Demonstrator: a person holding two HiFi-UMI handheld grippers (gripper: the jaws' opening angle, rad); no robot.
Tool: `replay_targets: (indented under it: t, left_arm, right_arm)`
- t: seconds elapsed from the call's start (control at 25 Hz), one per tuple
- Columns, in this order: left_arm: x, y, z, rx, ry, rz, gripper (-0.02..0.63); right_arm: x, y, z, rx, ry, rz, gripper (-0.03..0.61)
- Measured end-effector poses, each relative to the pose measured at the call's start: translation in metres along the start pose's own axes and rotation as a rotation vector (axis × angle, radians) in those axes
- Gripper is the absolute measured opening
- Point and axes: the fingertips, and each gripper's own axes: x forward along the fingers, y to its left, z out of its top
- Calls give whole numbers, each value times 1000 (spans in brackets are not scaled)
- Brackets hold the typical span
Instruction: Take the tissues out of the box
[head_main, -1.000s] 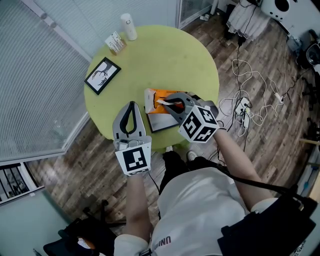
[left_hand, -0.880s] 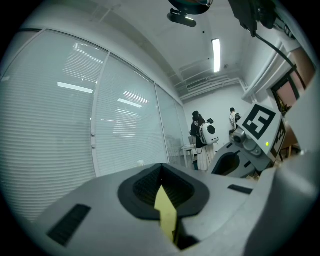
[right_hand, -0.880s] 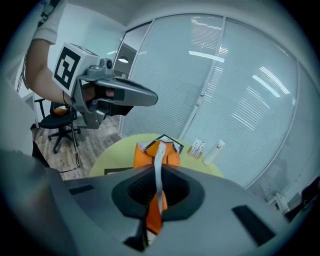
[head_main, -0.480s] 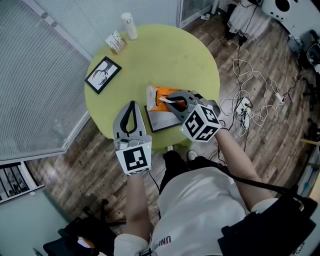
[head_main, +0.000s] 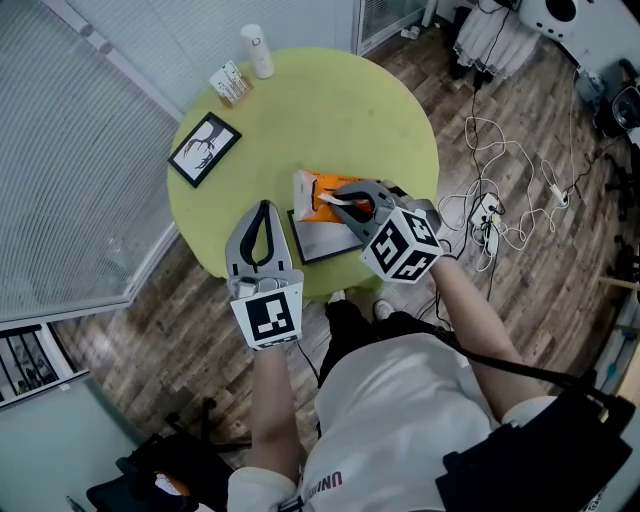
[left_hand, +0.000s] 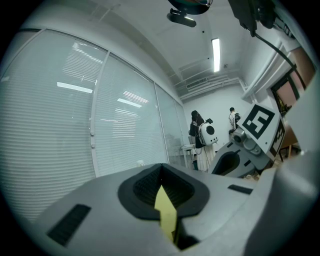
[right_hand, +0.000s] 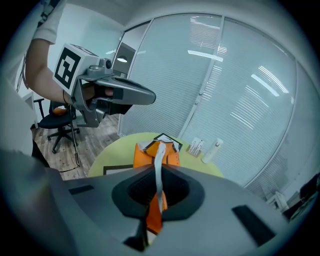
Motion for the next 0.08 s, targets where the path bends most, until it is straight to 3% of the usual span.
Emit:
replay_targets:
  t: [0.08]
  left_arm:
    - [1, 0, 0, 5, 1, -2, 12]
  right_arm:
    - [0, -1, -1, 0, 1, -1, 21]
